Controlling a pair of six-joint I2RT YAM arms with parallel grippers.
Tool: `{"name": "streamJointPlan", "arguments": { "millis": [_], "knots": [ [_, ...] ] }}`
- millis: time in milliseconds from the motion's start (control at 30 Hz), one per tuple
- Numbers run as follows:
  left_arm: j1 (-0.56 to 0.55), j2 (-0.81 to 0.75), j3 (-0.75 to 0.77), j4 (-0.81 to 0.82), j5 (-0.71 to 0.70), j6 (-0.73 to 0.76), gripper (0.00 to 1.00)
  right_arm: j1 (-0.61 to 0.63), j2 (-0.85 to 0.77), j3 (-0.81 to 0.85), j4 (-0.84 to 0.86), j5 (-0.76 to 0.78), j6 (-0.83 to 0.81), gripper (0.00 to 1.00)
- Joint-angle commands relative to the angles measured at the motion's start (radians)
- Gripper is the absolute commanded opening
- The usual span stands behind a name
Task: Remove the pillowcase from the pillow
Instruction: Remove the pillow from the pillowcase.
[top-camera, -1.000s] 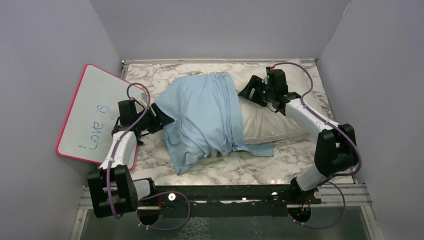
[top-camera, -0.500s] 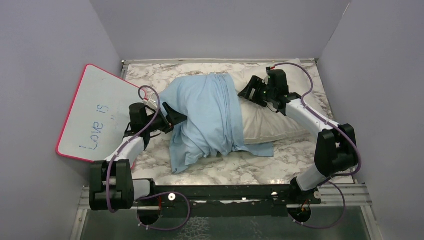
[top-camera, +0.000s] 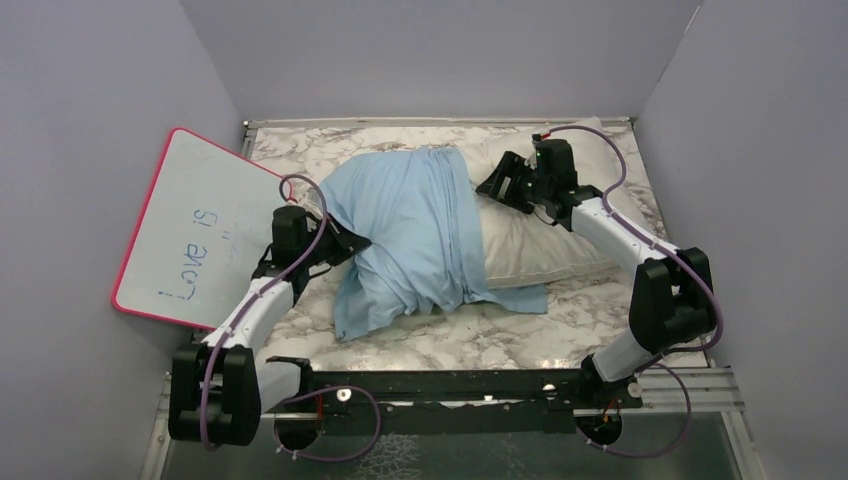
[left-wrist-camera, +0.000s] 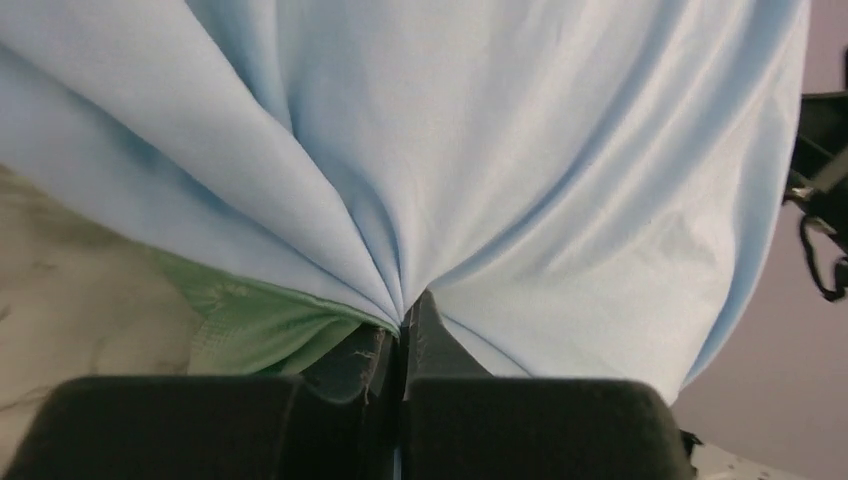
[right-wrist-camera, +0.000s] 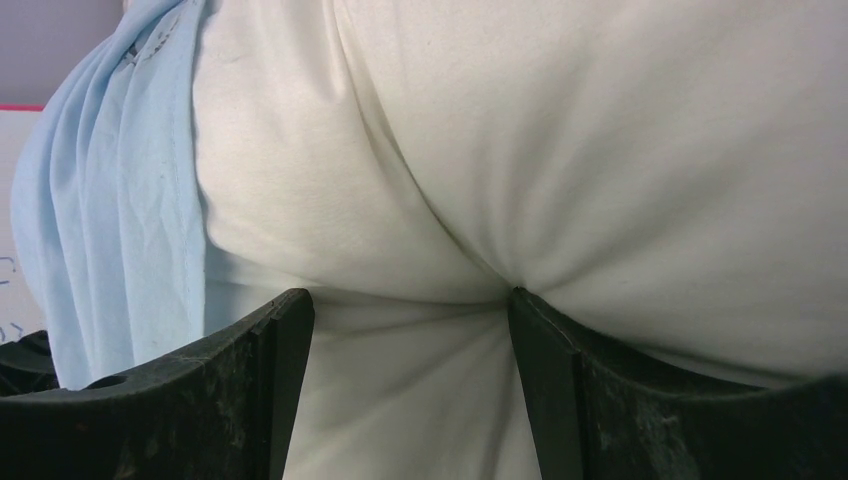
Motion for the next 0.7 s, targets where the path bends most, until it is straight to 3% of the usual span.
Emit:
{"name": "streamJointPlan", "arguments": {
  "millis": [0,167,433,667],
  "knots": [
    [0.015,-0.095,0.126,-0.444,-0.445,0.254,0.00,-0.007,0.081,-0.100,-0.335,0.135,0.002,0.77],
    [0.063,-0.182,0.245,-0.649,-0.665,0.358,0.00,-0.013,0.088,-0.111,-0.328,0.180,0.032,0.76],
    [0.140,-0.208,0.459,-0.801,-0.930,0.466,0.00,-0.024,0.111,-0.116,-0.324,0.179,0.035,0.76],
    [0.196,-0.206,0.583,-0.842,-1.039,0.529,0.00,-0.042,0.095,-0.116,-0.329,0.176,0.025,0.76]
  ]
}}
